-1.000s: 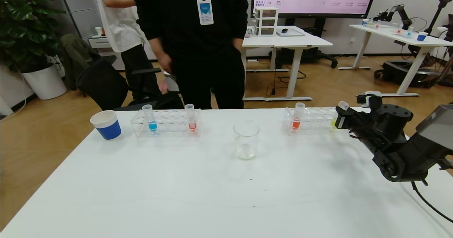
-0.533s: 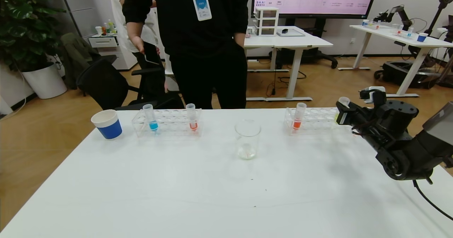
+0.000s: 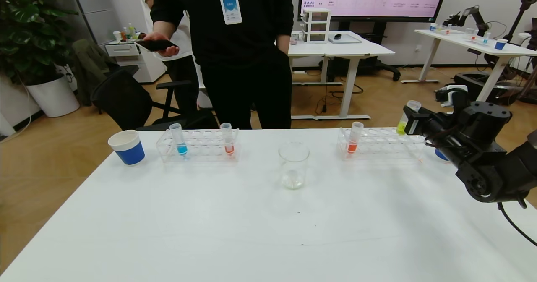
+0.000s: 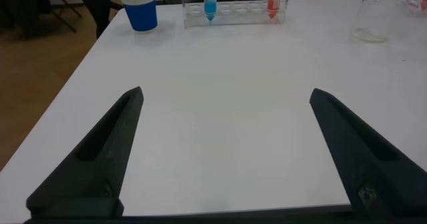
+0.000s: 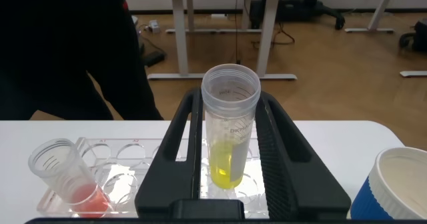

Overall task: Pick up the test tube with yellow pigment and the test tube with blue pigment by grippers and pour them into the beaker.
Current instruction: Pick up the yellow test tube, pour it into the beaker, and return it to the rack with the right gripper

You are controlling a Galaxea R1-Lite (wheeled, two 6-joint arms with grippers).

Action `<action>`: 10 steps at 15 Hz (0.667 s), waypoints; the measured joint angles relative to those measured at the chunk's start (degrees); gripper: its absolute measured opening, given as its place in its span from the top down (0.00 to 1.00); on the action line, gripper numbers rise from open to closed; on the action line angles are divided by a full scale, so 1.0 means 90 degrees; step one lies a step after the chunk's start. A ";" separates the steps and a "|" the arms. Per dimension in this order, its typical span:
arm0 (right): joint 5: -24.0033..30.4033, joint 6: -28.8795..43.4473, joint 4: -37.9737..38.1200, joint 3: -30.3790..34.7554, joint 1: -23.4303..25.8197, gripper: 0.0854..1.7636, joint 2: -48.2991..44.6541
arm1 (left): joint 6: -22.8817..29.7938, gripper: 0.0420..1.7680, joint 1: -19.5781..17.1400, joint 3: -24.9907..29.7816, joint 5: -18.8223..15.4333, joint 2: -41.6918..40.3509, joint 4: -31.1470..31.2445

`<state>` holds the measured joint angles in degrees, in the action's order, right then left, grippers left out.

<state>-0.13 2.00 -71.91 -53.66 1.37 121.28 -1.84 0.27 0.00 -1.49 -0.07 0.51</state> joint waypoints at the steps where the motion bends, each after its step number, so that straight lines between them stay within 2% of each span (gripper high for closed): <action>1: -0.0003 0.0000 0.0003 -0.0018 0.0001 0.74 -0.0022 | 0.0000 0.02 0.0000 0.0000 0.0001 0.0000 0.0001; 3: -0.0008 -0.0005 0.0073 -0.0126 -0.0027 0.74 -0.0062 | 0.0000 0.02 0.0000 0.0000 0.0000 0.0000 0.0001; 5: 0.0047 -0.0107 0.0595 -0.0347 -0.0167 0.75 -0.0163 | 0.0000 0.02 0.0000 0.0000 0.0001 0.0000 0.0000; 10: 0.1021 -0.0322 0.1823 -0.1277 -0.0737 0.75 -0.0405 | 0.0000 0.02 0.0000 0.0000 0.0000 0.0000 0.0001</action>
<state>9.06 -0.90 -55.50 -65.16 -5.27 117.64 -1.84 0.27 0.00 -1.49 -0.07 0.52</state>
